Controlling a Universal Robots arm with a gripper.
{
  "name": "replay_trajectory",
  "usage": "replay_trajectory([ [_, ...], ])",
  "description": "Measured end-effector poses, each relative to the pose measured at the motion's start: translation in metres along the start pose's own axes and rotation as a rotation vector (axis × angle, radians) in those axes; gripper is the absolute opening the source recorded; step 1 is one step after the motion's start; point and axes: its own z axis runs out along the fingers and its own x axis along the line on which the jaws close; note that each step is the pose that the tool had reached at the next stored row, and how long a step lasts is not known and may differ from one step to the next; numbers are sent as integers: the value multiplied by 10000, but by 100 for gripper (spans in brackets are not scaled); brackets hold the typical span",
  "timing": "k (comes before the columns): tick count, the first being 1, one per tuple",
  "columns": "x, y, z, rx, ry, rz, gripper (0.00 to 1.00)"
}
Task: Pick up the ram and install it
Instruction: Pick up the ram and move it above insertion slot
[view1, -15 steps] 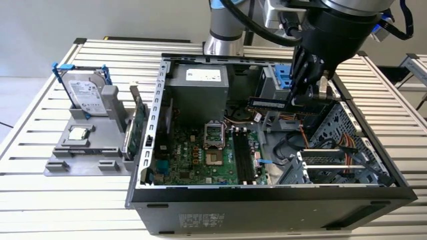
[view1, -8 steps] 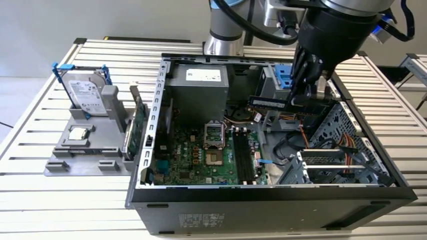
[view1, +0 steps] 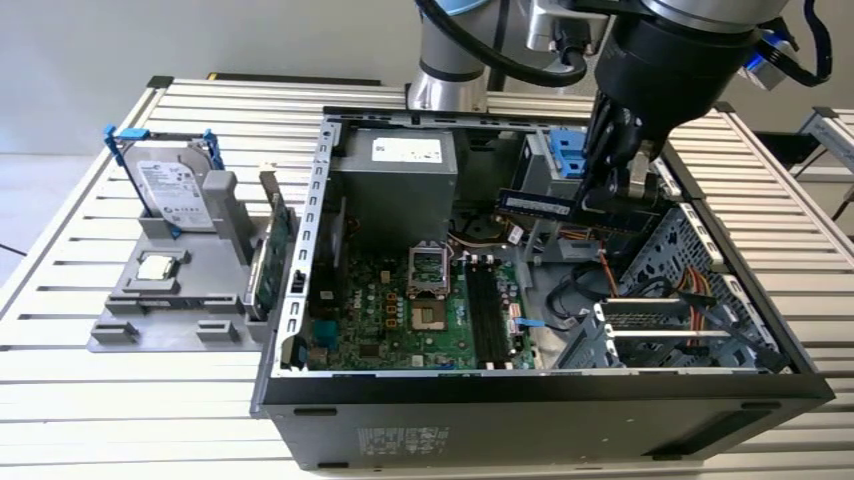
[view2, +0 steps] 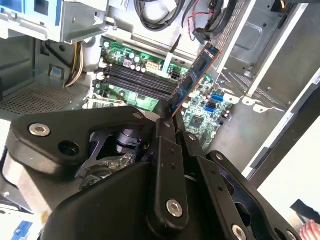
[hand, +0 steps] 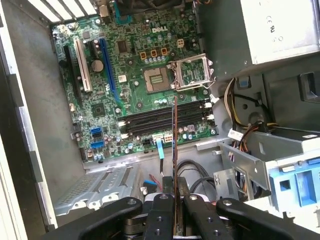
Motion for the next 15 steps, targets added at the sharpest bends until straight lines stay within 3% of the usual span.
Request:
replay_trajectory([
  [15, 0, 0, 2, 46, -15, 1094, 0],
])
